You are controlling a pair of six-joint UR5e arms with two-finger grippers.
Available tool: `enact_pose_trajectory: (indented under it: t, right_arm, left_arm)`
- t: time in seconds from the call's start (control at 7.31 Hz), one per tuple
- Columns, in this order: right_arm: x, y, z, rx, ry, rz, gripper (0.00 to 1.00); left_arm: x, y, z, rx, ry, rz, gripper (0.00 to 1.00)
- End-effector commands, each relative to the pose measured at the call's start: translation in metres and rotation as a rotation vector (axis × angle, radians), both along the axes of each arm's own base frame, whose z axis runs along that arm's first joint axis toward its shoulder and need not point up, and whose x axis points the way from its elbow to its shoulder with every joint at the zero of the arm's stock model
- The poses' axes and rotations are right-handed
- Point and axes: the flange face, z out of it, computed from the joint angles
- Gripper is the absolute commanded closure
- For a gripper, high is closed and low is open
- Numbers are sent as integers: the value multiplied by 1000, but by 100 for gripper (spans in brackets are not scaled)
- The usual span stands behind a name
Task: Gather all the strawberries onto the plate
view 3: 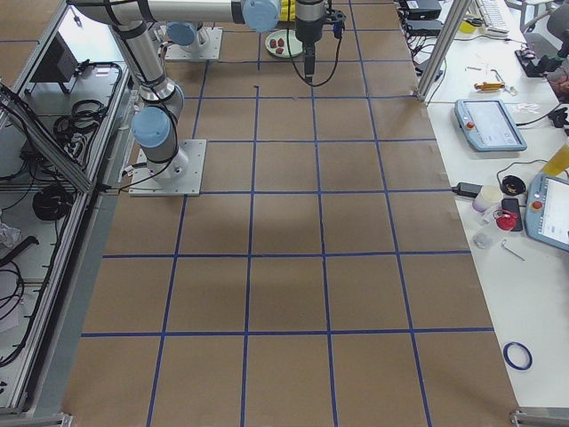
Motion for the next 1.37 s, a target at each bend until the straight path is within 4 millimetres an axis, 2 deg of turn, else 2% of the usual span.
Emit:
enact_pose_trajectory:
  t: [0.0, 0.27, 0.41, 0.68, 1.23]
  right_arm:
    - [7, -2, -3, -5, -85, 6, 0]
    - [6, 1, 5, -18, -71, 11, 0]
    - [5, 1, 5, -21, -66, 14, 0]
    - [-9, -1, 0, -7, 80, 8, 0]
    - [-8, 0, 2, -1, 73, 5, 0]
  left_arm:
    - [-2, 11, 20, -40, 24, 30, 0]
    - [-2, 18, 23, -38, 18, 45, 0]
    - [0, 22, 21, 15, 16, 122, 0]
    - [0, 24, 14, 40, 16, 123, 0]
    - [0, 27, -2, 69, 16, 129, 0]
